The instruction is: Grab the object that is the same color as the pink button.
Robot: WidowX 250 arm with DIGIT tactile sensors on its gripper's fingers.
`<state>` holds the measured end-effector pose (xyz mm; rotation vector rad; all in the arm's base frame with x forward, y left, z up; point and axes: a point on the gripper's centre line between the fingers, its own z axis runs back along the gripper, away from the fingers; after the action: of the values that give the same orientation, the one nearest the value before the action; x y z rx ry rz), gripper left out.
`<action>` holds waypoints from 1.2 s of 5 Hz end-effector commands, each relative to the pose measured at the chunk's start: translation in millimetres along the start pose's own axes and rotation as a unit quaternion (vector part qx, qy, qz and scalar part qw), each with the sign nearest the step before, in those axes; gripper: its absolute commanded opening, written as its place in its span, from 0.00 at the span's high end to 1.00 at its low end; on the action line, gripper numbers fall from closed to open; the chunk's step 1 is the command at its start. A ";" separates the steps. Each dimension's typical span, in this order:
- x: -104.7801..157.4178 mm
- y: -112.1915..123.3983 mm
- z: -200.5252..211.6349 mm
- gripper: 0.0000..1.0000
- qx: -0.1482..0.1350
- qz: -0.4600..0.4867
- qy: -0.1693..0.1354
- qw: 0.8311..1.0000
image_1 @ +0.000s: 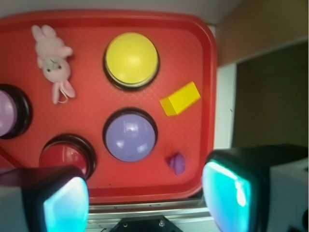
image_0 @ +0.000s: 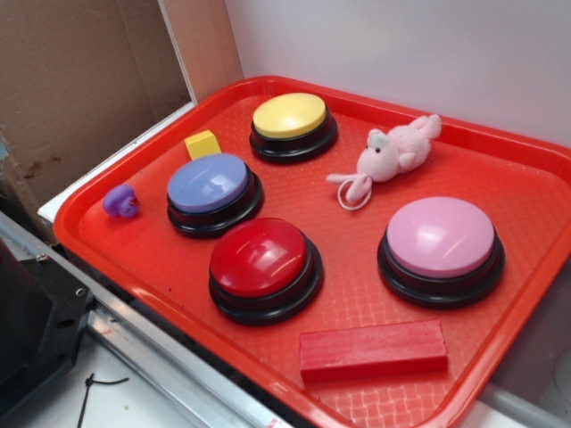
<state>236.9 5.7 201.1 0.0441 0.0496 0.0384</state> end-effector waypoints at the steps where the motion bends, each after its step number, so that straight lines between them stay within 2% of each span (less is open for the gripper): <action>1: 3.0 1.6 15.0 0.00 0.001 -0.001 -0.031 1.000; 2: 41.3 -14.8 15.3 0.00 0.027 -0.034 -0.055 0.998; 3: 83.1 -34.7 11.3 0.00 0.029 -0.059 -0.070 0.995; 4: 89.6 -80.1 -43.8 0.00 0.048 -0.171 -0.004 0.984; 5: 70.2 -93.9 -91.6 0.00 0.063 -0.211 0.014 0.975; 6: 71.5 -100.1 -106.3 0.00 0.044 -0.259 0.025 0.965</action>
<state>310.1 -84.4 77.0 0.1255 0.1588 -0.4850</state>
